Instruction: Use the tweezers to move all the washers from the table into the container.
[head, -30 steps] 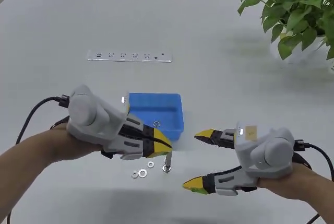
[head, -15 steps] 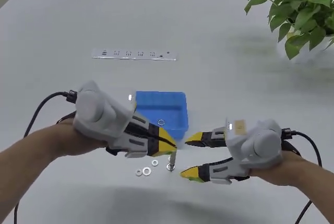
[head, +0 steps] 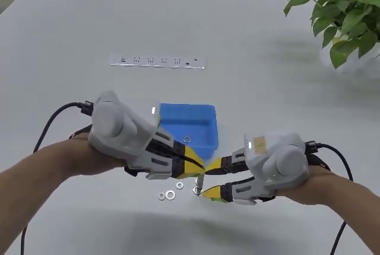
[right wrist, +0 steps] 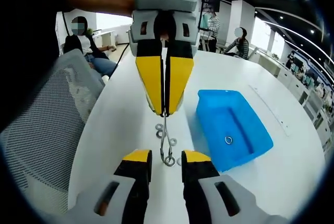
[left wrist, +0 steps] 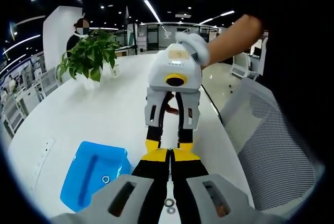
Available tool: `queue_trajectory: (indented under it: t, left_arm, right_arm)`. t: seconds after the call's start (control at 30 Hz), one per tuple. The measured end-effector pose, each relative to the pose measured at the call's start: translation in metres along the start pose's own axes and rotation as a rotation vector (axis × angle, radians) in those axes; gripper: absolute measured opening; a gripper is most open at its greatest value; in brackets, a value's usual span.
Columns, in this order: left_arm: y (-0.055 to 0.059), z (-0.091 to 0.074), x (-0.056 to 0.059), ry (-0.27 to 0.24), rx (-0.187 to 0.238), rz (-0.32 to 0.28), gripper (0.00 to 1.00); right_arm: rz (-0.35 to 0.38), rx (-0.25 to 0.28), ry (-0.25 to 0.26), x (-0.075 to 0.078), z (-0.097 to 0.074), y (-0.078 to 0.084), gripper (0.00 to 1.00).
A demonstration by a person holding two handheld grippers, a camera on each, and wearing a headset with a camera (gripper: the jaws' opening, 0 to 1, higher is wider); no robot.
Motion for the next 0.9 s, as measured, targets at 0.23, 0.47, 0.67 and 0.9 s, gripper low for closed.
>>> queue_trajectory:
  t: [0.23, 0.47, 0.67, 0.9]
  left_arm:
    - [-0.001, 0.000, 0.000, 0.003, -0.003, 0.001, 0.04]
    - [0.000, 0.000, -0.001, 0.006, -0.003, -0.001, 0.04]
    - [-0.001, 0.000, 0.000, 0.007, -0.005, 0.002, 0.04]
    - [0.000, 0.000, -0.001, 0.007, -0.008, 0.001, 0.04]
  right_arm:
    - [-0.030, -0.020, -0.024, 0.000, 0.007, -0.001, 0.17]
    - [-0.052, -0.044, -0.037, 0.000, 0.014, 0.001, 0.13]
    - [-0.069, -0.054, -0.045, 0.001, 0.018, 0.000, 0.11]
    - [-0.079, -0.066, -0.045, 0.000, 0.019, 0.000, 0.10]
Point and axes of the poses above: the centre of the closed fingertips' face, and the gripper's own axes: z roughly forward along the fingers, x roughly to its right, y roughly out of its underside, the point moved 8 cm from there along -z, roughly backward along the fingers, and after that the axes turned 15 degrees about -x, right-handed, at the moved point
